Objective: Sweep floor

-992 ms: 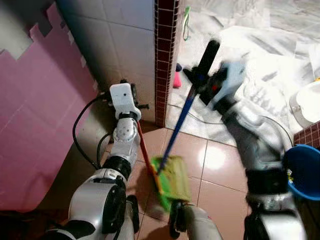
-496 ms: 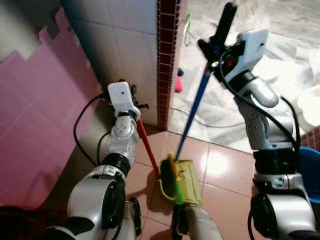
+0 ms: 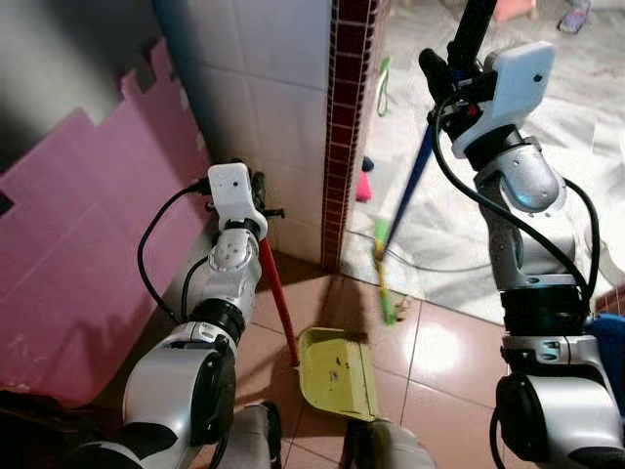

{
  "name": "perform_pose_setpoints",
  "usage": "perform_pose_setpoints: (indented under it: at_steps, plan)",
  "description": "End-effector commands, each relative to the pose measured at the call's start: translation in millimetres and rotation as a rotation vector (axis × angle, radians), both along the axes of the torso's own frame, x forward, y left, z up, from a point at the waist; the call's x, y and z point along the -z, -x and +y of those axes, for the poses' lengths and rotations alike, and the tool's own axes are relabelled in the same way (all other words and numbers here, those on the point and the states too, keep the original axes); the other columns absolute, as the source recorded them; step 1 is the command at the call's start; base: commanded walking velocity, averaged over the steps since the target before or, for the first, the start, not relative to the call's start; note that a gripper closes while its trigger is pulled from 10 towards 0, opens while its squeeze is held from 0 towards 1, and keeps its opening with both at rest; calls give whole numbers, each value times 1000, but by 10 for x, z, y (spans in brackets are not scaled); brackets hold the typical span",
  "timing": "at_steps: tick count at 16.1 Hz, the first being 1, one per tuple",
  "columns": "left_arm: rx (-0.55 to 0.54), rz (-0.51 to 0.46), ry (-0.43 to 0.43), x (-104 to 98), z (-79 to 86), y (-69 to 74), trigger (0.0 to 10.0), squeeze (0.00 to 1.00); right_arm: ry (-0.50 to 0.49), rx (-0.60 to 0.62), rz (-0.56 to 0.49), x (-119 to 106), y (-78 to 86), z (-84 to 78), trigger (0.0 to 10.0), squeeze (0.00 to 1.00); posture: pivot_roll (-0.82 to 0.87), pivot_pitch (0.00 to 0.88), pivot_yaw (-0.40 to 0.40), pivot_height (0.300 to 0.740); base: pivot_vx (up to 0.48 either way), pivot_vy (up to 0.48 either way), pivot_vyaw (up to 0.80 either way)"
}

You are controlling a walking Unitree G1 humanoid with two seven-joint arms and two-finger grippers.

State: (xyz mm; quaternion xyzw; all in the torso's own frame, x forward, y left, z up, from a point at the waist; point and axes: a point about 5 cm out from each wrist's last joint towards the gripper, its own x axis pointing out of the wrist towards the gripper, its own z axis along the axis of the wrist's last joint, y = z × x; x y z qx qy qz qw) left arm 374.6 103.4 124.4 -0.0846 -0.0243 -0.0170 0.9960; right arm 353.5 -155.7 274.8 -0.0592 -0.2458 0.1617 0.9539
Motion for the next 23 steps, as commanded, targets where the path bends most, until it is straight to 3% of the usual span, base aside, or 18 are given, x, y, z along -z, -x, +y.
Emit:
perform_pose_setpoints:
  at_steps: [1,5,10,16,18,19,20,22,23]
  plan:
    - [2,7,1,31,11,16,10000,0,-6,-12,-67,-134,14,36,10000,0,-140,13,42,740,0,0,0]
    - [-23,1,-105,43,41,27,10000,0,123,36,-88,7,7,56,10000,0,-134,23,34,740,0,0,0]
    - [-40,-66,-129,63,139,111,10000,0,344,36,-83,528,132,299,10000,0,-100,86,40,740,0,0,0]
    - [-29,-72,-130,131,176,233,10000,0,333,-45,-60,910,255,557,10000,0,-5,216,44,740,0,0,0]
    - [-54,-102,-146,68,283,308,10000,0,351,-120,-114,889,310,833,10000,0,39,265,43,740,0,0,0]
    - [-75,-111,-148,40,342,350,10000,0,382,-131,-138,904,322,893,10000,0,50,281,39,740,0,0,0]
    - [-94,-119,-145,12,394,432,10000,0,434,-145,-185,922,363,943,10000,0,68,314,35,740,0,0,0]
    - [-119,-105,-140,0,457,539,10000,0,679,-184,-389,958,454,1073,10000,0,74,348,35,740,0,0,0]
    - [-120,-103,-141,4,453,583,10000,0,682,-186,-403,964,481,1081,10000,0,76,364,36,740,0,0,0]
